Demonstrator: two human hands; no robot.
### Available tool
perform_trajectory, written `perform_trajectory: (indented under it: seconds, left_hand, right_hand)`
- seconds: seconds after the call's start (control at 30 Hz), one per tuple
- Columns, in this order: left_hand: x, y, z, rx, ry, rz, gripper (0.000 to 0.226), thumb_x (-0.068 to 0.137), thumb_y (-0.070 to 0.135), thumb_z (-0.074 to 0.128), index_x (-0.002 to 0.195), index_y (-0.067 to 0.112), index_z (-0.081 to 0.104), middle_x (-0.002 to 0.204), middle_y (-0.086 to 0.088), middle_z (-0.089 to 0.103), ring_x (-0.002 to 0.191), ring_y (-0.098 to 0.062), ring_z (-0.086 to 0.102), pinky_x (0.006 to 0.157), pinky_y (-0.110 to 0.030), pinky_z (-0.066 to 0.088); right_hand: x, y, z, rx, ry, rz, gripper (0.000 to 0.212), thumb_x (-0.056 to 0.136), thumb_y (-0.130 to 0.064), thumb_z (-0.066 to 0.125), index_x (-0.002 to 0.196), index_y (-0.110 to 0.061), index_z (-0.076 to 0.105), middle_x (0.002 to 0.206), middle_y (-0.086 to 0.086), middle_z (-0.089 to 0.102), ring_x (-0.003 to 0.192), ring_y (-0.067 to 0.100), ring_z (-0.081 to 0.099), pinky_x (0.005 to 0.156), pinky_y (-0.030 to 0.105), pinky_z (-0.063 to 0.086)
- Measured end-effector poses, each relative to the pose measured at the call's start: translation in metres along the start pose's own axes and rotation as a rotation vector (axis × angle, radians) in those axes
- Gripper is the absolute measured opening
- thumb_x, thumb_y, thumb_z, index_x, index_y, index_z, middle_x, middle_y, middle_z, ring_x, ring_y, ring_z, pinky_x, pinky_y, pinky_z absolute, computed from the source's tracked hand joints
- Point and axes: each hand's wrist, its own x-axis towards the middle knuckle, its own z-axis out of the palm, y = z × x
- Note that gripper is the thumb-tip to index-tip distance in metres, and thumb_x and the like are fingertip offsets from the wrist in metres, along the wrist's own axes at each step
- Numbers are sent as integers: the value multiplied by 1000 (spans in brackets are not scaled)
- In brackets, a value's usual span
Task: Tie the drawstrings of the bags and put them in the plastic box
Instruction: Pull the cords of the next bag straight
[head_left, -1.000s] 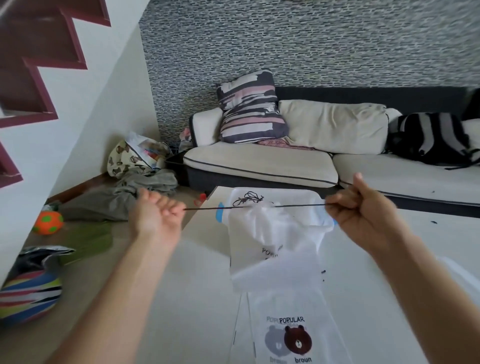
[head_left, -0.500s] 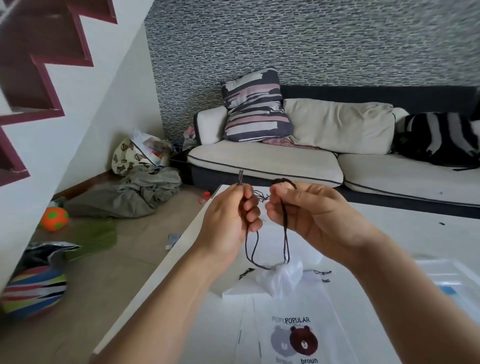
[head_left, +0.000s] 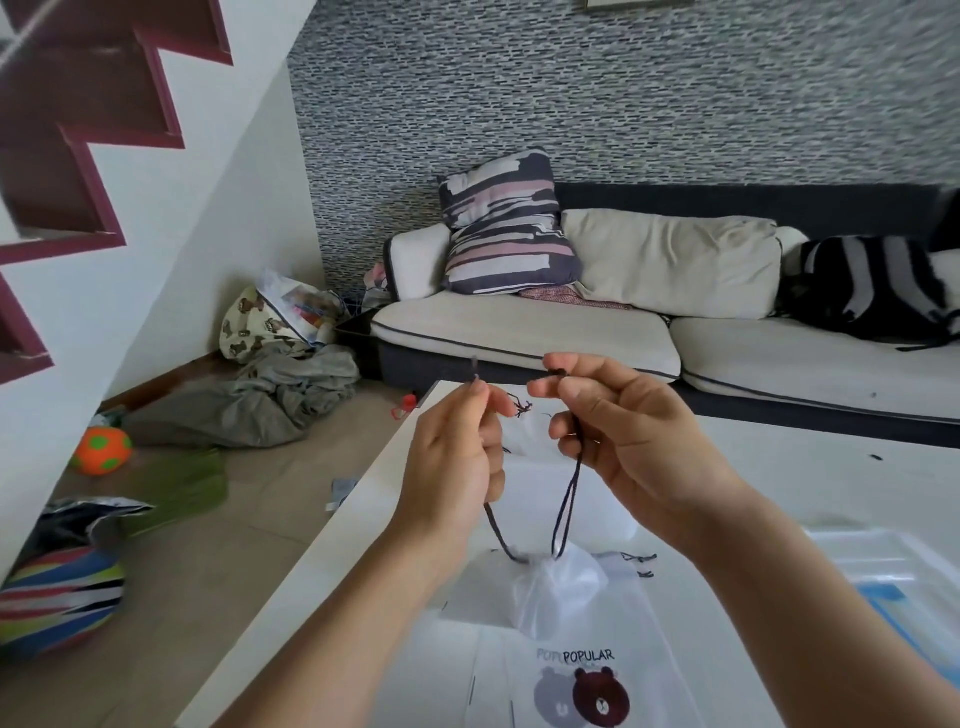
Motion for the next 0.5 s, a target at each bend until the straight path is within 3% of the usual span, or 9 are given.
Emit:
perform_trajectory:
  seconds: [0.13,0.23,0.33,0.43,0.5]
  left_hand:
    - [-3,4,3,25,-101,-9,37,103,20,36,67,19,46,58,6,30,56,-16,20,48,-28,15]
    - [-4,1,4,106,-111,119,38,105,22,45,71,20,63,62,0,44,54,-17,39,48,-27,30]
    - [-6,-1,3,137,-63,139,25,96,35,60,79,25,76,62,-3,43,52,-14,35,47,-25,28]
    - [-6,-1,0,121,-25,90,47,73,55,70,78,9,73,58,-3,41,47,-13,29,44,-21,24]
    - [-5,0,1,107,-57,34,35,81,46,71,71,13,71,58,-2,36,48,-12,25,42,-20,22]
  right_hand:
    - [-3,-2,1,8,-17,-17,24,86,-17,62,108,-9,69,93,10,73,65,15,60,59,23,50]
    - [-3,-5,3,-29,-43,-61,27,84,-20,64,109,-12,68,86,9,73,66,17,61,61,25,49]
    - [-3,-6,4,-168,-44,-187,39,86,-18,65,124,-13,61,86,7,77,77,16,69,69,23,51]
    - [-6,-7,8,-327,-30,-331,25,85,-18,67,109,-12,67,90,4,79,88,14,74,80,23,54]
    - [-6,-5,11,-411,-29,-388,10,85,-17,71,95,-17,74,90,1,79,84,12,73,75,34,57]
